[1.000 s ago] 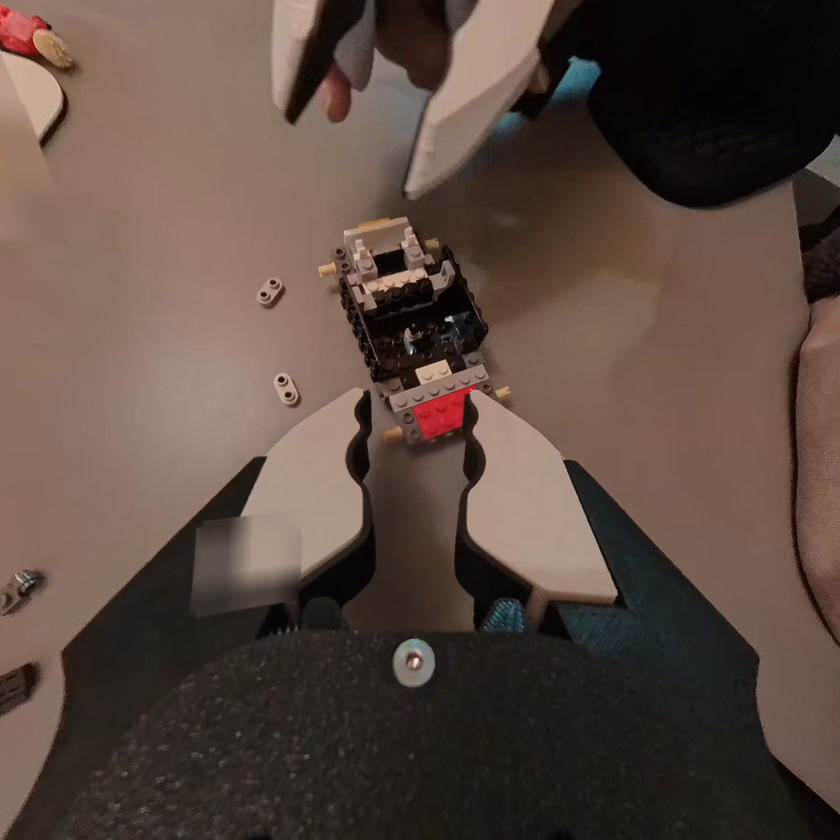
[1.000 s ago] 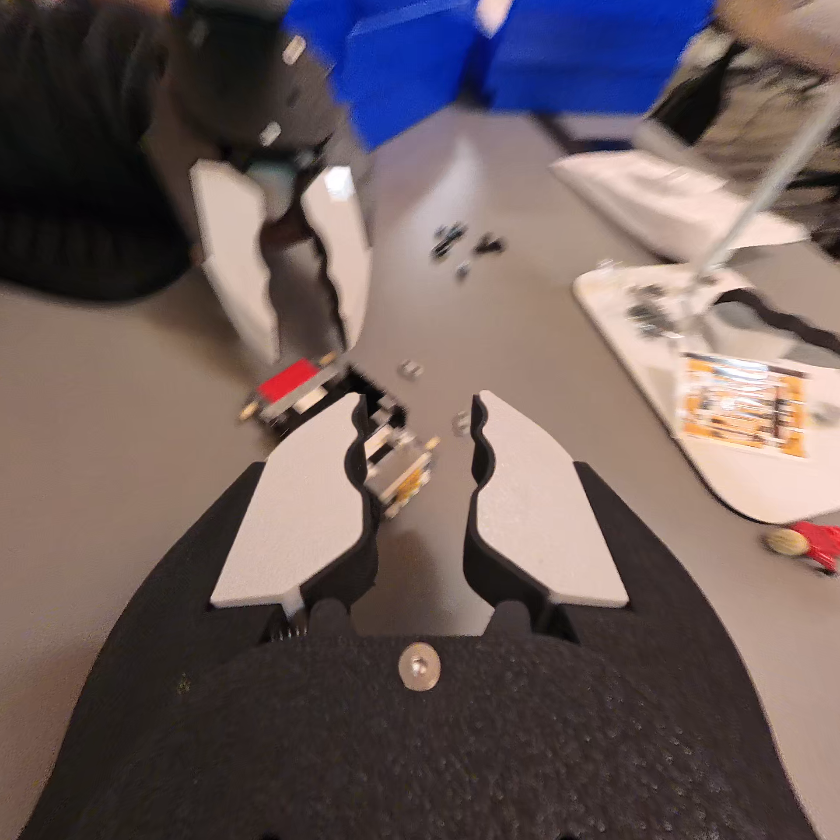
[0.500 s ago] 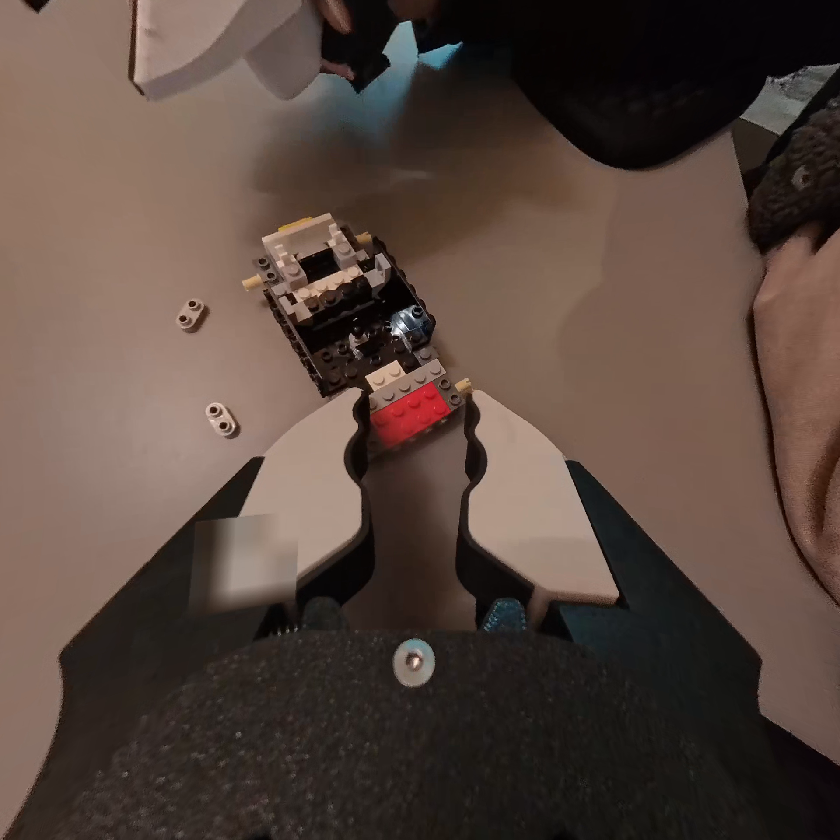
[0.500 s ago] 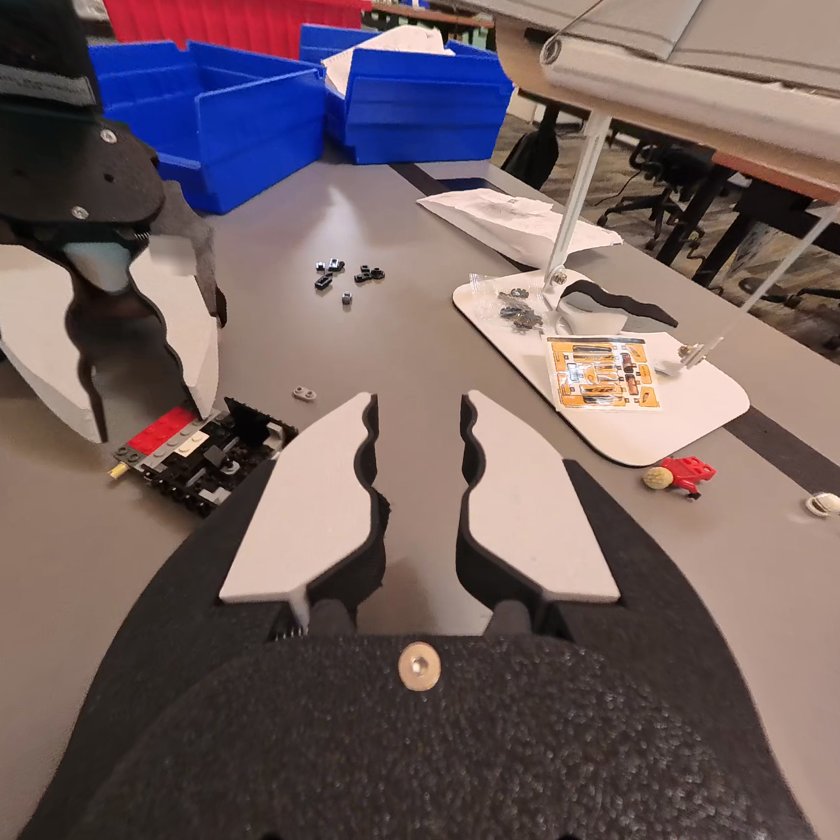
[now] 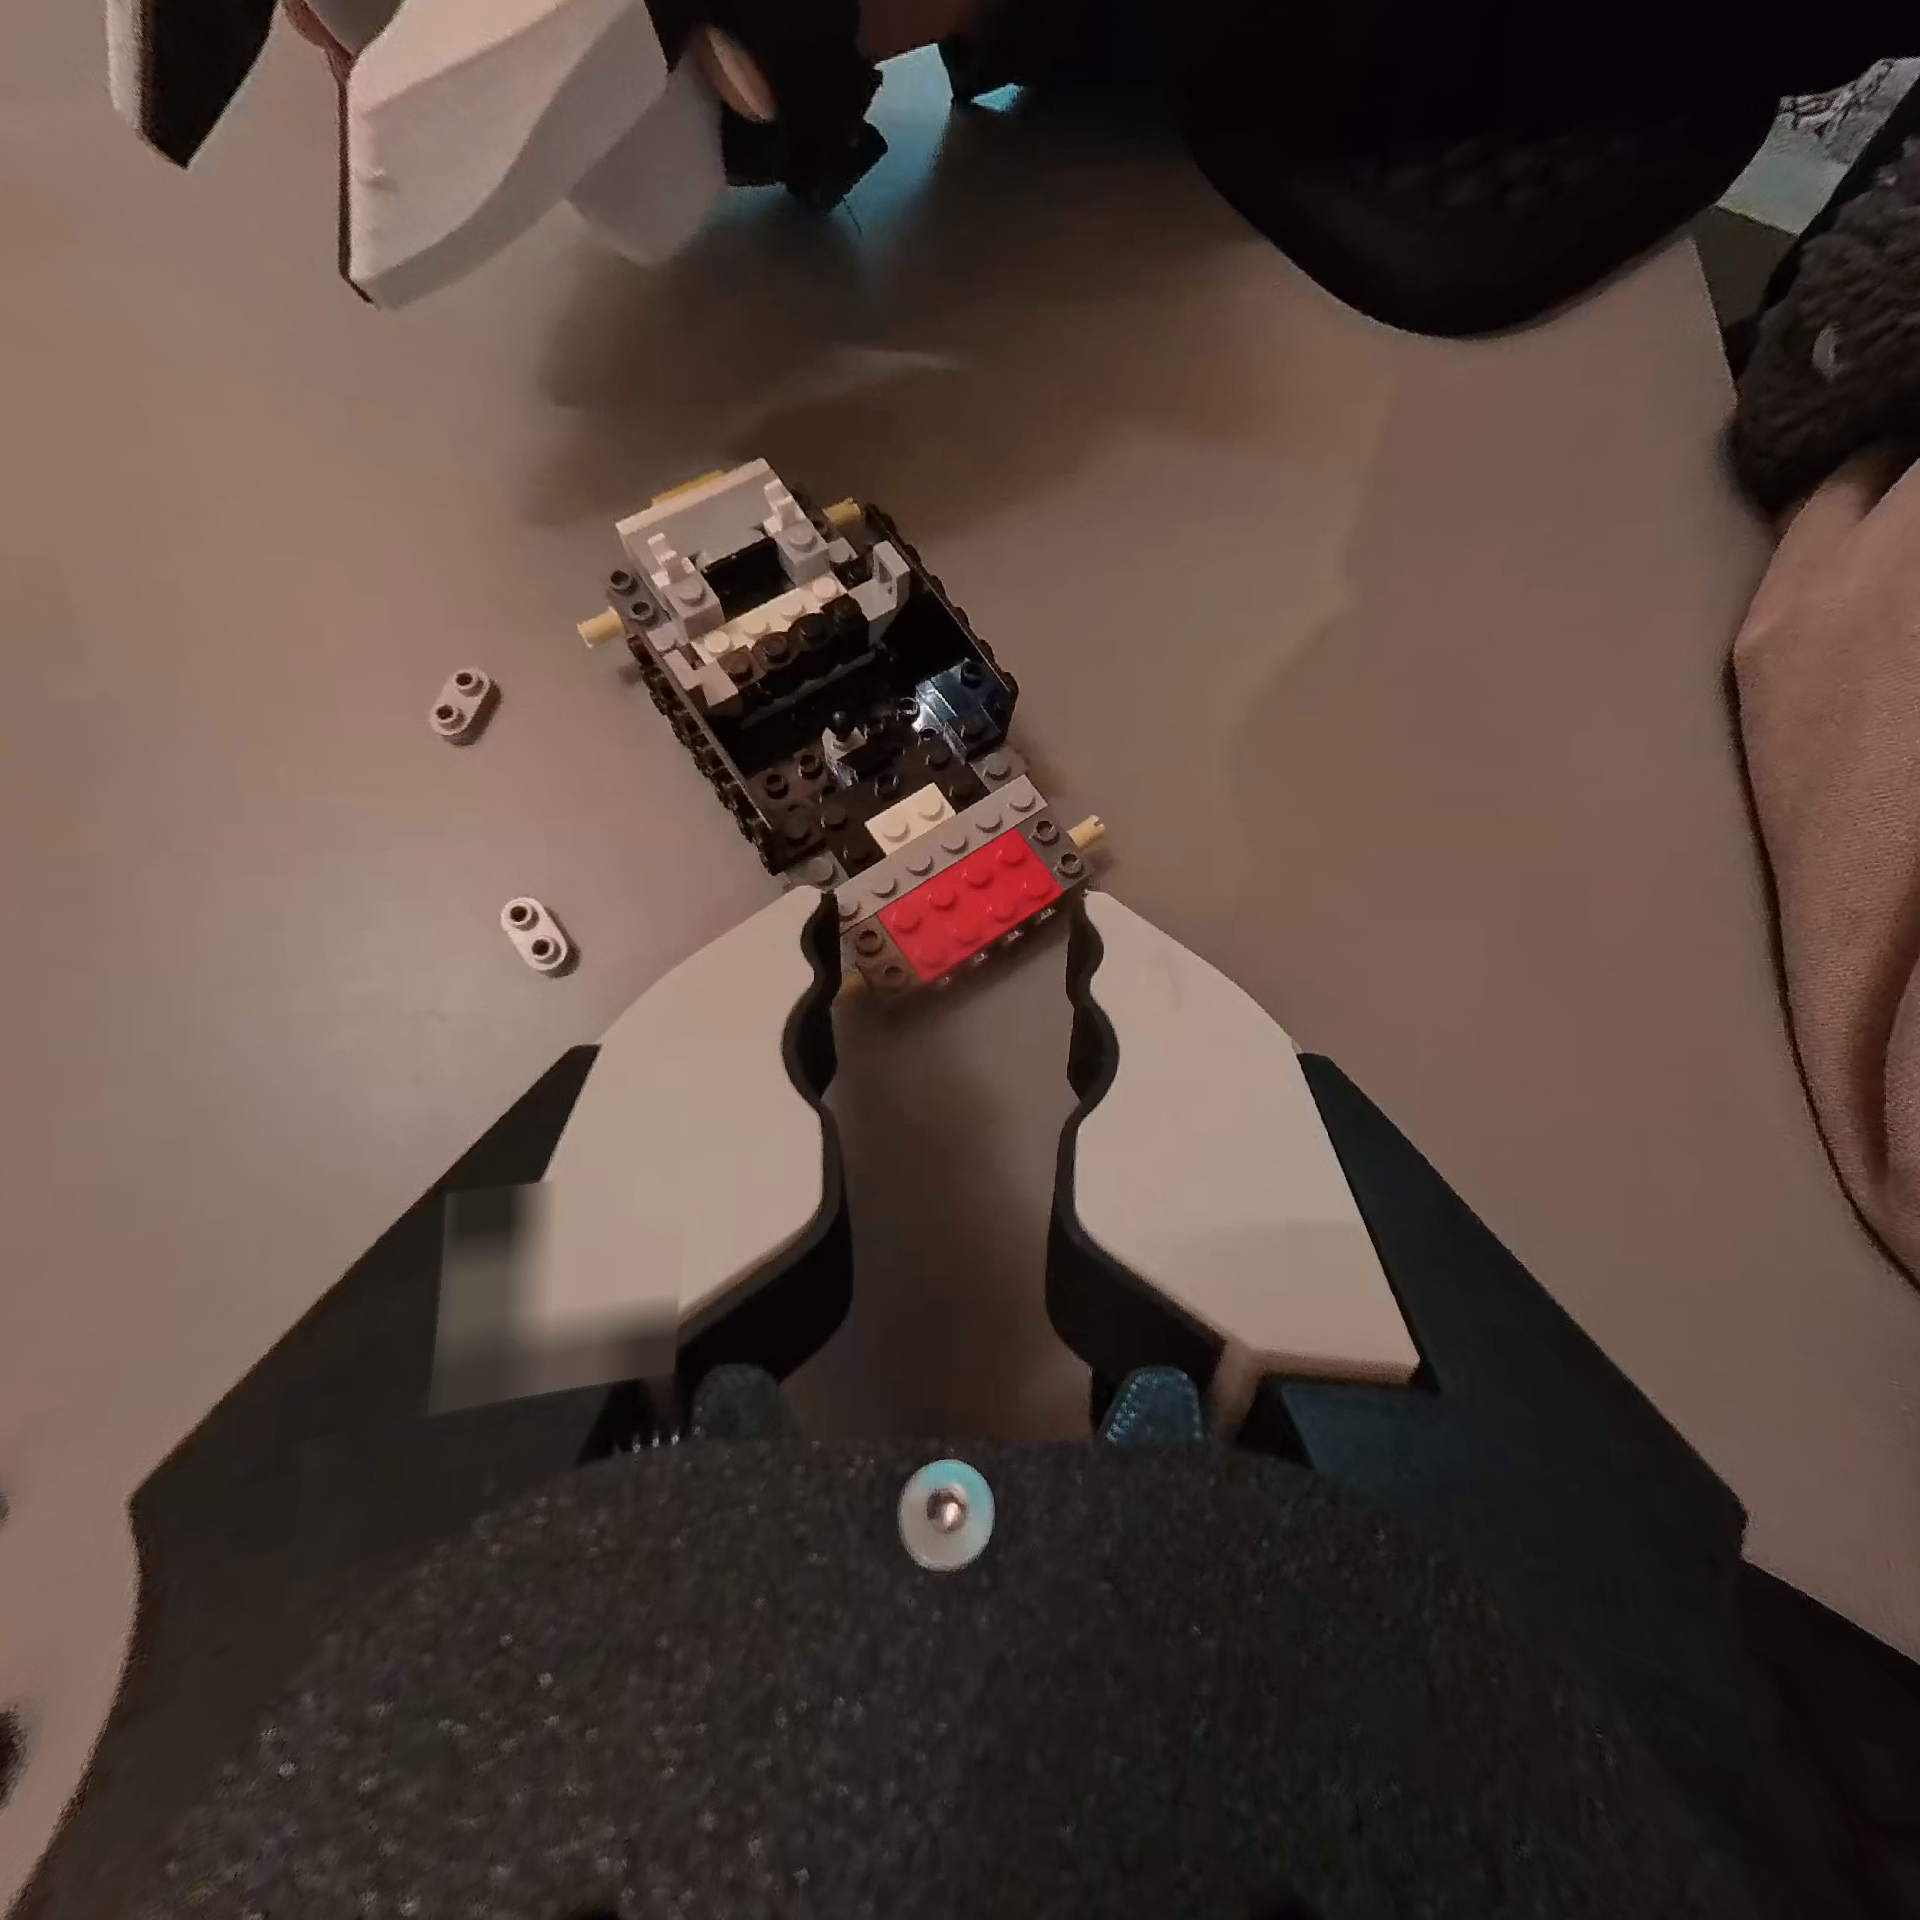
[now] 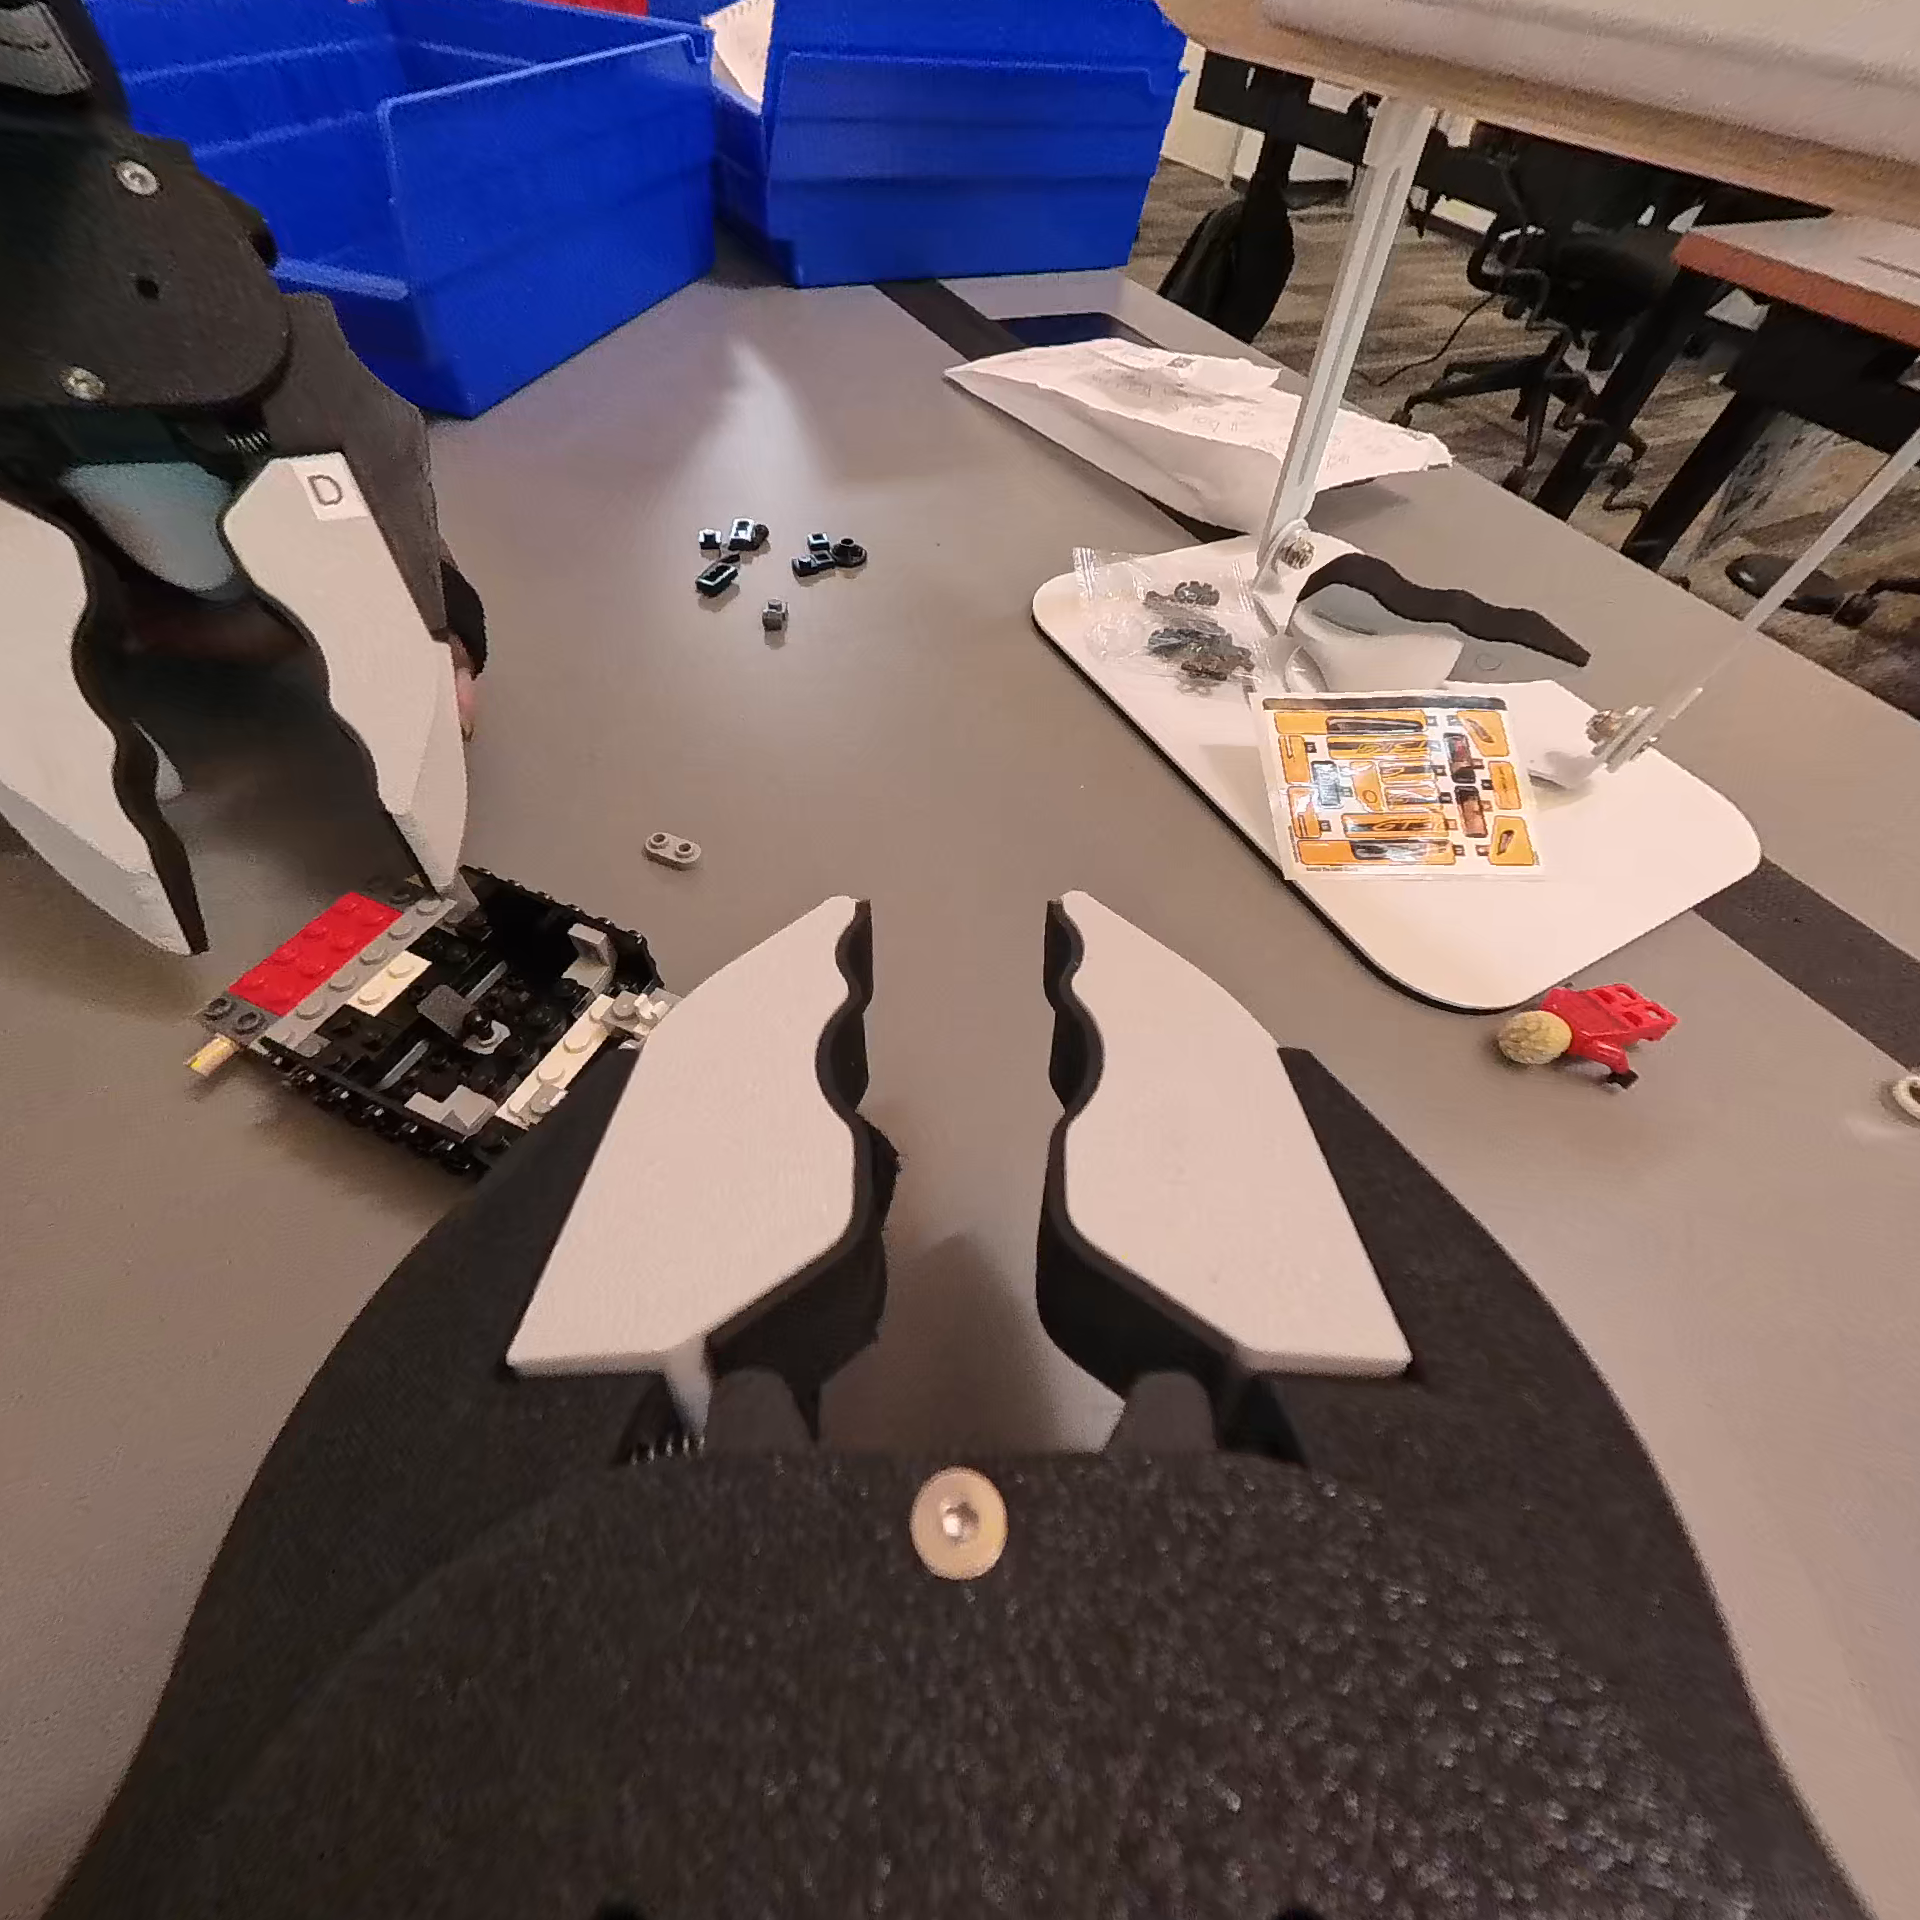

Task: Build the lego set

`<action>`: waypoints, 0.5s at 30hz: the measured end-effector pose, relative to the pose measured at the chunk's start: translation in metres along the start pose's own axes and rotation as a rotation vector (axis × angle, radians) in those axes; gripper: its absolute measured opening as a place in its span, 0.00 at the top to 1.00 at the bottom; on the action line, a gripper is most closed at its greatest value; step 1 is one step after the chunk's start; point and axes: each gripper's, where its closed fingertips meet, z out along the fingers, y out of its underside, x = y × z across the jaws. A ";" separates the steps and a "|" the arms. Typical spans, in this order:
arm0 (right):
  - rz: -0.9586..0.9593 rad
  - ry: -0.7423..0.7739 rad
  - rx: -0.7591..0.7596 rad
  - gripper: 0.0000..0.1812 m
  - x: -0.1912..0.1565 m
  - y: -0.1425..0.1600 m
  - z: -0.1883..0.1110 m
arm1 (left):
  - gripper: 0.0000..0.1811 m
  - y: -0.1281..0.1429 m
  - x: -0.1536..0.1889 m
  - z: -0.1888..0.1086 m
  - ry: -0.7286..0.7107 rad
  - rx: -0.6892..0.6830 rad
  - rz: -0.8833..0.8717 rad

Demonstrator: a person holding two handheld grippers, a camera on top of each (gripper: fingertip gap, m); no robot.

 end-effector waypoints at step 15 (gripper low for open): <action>-0.045 0.020 -0.071 0.84 -0.001 0.000 0.012 | 0.84 -0.001 -0.006 0.003 -0.064 -0.020 0.000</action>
